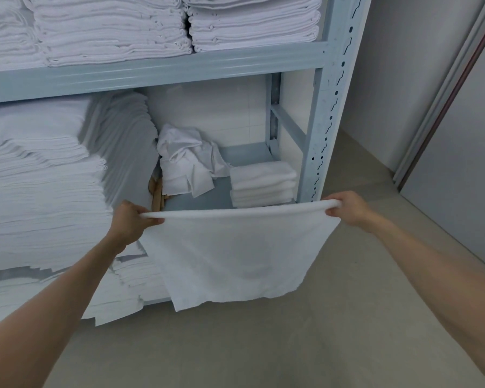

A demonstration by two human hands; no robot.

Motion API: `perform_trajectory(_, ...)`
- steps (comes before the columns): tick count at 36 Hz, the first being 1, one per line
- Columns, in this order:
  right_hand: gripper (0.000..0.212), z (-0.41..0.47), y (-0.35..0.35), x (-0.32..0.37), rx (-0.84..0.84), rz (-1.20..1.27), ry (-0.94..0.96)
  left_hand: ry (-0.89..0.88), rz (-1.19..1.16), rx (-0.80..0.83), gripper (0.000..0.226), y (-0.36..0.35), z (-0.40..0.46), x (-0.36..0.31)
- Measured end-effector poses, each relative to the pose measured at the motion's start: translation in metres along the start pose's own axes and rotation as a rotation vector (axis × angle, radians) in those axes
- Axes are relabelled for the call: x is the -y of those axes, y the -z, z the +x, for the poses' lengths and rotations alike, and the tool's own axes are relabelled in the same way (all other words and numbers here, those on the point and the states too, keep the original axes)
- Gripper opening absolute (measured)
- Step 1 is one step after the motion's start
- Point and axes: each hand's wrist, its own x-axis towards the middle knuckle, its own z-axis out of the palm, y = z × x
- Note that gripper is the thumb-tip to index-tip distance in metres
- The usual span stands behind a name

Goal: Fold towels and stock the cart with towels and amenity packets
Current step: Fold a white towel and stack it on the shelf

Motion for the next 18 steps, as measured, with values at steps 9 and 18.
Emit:
perform_trajectory(9, 0.036, 0.003, 0.002, 0.005, 0.103, 0.107, -0.012, -0.045, 0.052, -0.086, 0.028, 0.007, 0.001, -0.002)
perform_trajectory(18, 0.034, 0.010, 0.009, 0.015, 0.528, 0.090, -0.169, -0.058, 0.122, -0.136, 0.032, 0.011, 0.003, 0.004)
